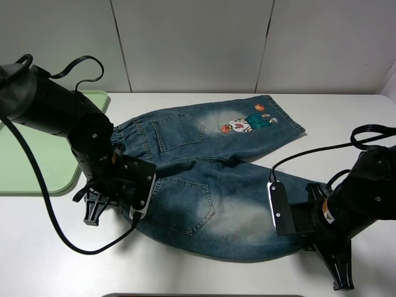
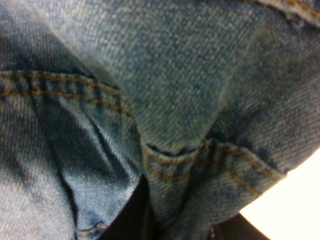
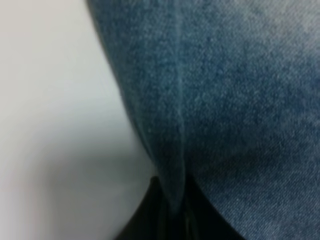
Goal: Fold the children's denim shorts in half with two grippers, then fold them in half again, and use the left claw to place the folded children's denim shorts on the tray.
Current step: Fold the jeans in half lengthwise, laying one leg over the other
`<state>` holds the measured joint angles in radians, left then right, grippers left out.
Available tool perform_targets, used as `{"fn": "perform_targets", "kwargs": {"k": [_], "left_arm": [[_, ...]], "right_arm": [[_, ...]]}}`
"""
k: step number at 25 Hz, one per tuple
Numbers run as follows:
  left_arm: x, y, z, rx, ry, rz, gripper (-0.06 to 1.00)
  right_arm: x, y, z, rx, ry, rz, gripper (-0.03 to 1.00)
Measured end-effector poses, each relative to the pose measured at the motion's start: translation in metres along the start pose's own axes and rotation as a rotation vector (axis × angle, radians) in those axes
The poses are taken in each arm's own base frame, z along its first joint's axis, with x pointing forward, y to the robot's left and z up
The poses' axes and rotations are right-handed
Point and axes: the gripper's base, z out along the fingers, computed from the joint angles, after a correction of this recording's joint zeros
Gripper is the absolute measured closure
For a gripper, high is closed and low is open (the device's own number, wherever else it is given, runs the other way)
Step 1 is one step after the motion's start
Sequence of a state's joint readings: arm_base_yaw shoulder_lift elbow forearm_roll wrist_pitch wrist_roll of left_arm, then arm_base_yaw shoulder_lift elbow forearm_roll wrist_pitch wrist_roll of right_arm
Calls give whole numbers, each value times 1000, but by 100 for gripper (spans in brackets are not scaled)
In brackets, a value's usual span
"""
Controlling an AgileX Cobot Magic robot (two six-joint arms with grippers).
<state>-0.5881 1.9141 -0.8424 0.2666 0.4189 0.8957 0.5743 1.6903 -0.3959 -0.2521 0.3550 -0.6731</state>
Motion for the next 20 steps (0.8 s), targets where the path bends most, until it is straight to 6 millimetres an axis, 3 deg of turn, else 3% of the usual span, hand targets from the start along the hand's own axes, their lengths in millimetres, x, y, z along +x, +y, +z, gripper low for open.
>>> {"fn": "perform_targets", "kwargs": {"k": [7, 10, 20], "left_arm": [[1, 0, -5, -8, -3, -3, 82], [3, -1, -15, -20, -9, -25, 89], [10, -3, -52, -77, -30, -97, 89]], "right_arm": [[2, 2, -11, 37, -40, 48, 99], [4, 3, -21, 62, -59, 80, 99], [14, 8, -52, 116, -76, 129, 99]]}}
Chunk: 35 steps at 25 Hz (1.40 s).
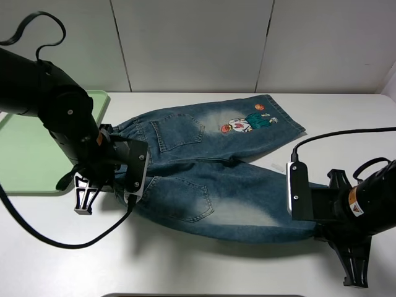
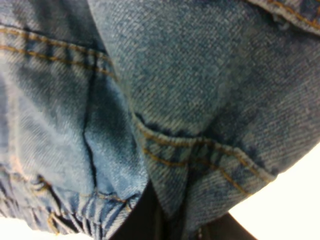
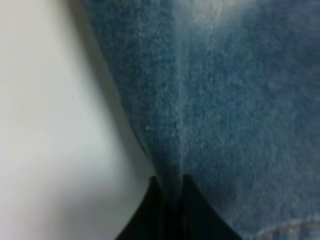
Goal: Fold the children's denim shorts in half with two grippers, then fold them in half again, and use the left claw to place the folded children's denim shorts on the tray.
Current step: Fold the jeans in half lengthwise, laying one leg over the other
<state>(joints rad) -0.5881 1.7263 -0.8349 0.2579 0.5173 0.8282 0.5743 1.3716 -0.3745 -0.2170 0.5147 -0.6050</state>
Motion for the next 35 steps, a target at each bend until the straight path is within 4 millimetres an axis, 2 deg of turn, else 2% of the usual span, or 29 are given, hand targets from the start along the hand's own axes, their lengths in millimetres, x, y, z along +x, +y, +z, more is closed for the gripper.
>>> {"fn": "perform_targets", "kwargs": {"k": [4, 11, 20, 26, 31, 35], "left_arm": [[0, 0, -1, 2, 2, 1, 89], [0, 0, -1, 2, 2, 1, 89], [0, 0, -1, 2, 2, -22, 89], [0, 0, -1, 2, 2, -29, 89], [0, 0, -1, 0, 0, -32, 89], [-1, 0, -1, -6, -5, -52, 89]], "right_arm": [[-4, -9, -15, 14, 12, 25, 99], [-26, -47, -48, 132, 4, 113, 100], [-48, -86, -63, 198, 26, 117, 100], [-47, -121, -63, 204, 6, 246, 100], [-48, -126, -44, 146, 22, 289, 100], [-46, -129, -42, 165, 65, 292, 100]]}}
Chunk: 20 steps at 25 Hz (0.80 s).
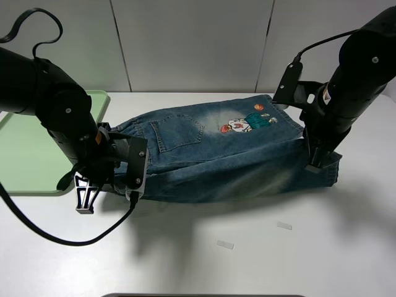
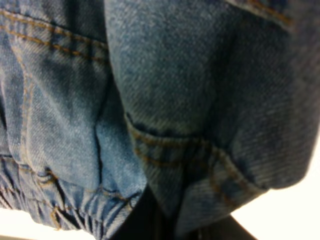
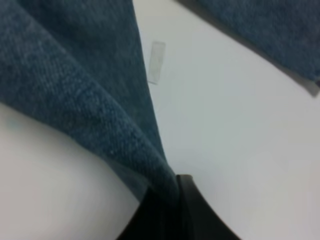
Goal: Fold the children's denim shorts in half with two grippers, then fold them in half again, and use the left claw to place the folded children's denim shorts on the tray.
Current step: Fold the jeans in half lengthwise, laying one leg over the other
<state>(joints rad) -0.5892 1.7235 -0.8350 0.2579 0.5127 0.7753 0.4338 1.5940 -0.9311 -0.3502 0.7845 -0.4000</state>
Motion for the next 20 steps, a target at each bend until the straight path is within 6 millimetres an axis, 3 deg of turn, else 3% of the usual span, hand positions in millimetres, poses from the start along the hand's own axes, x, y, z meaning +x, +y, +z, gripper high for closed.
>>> {"fn": "perform_targets", "kwargs": {"k": [12, 20], "left_arm": [[-6, 9, -6, -33, -27, -79, 89], [-12, 22, -19, -61, -41, -96, 89]], "right_arm": [[-22, -45, -35, 135, -73, 102, 100], [-33, -55, -33, 139, -76, 77, 100]]}}
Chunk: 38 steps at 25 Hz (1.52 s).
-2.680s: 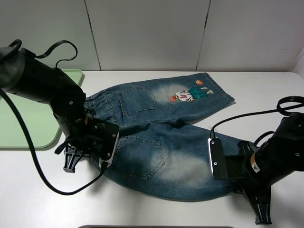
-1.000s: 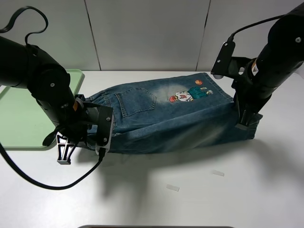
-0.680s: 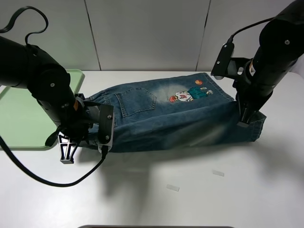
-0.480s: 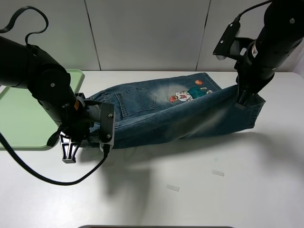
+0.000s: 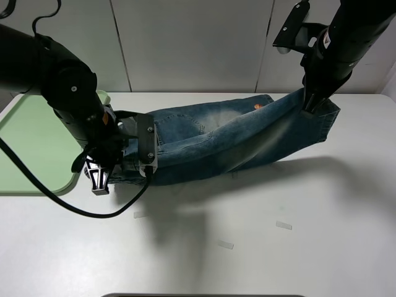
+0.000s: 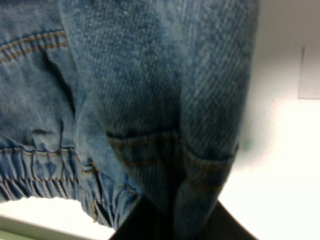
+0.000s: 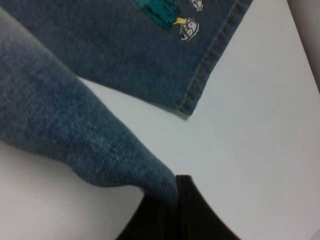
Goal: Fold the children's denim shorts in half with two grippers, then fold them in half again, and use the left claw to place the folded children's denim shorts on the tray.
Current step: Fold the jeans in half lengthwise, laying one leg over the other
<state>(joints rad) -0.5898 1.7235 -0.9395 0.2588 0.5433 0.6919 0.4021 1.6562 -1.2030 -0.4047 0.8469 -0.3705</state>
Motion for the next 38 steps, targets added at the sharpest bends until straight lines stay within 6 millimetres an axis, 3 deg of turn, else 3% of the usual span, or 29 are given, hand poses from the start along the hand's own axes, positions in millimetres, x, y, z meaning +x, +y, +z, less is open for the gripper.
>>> {"fn": "perform_targets", "kwargs": {"k": [15, 24, 32, 38], "left_arm": [[27, 30, 3, -69, -41, -205, 89], [36, 48, 4, -148, -114, -277, 89], [37, 56, 14, -163, -135, -318, 89], [34, 74, 13, -189, -148, -348, 89]], "right_arm": [[-27, -9, 32, -18, 17, -7, 100], [-17, -33, 46, -41, 14, 99, 100], [-13, -37, 58, -78, -6, 85, 100], [-20, -42, 63, -55, -39, 81, 100]]}}
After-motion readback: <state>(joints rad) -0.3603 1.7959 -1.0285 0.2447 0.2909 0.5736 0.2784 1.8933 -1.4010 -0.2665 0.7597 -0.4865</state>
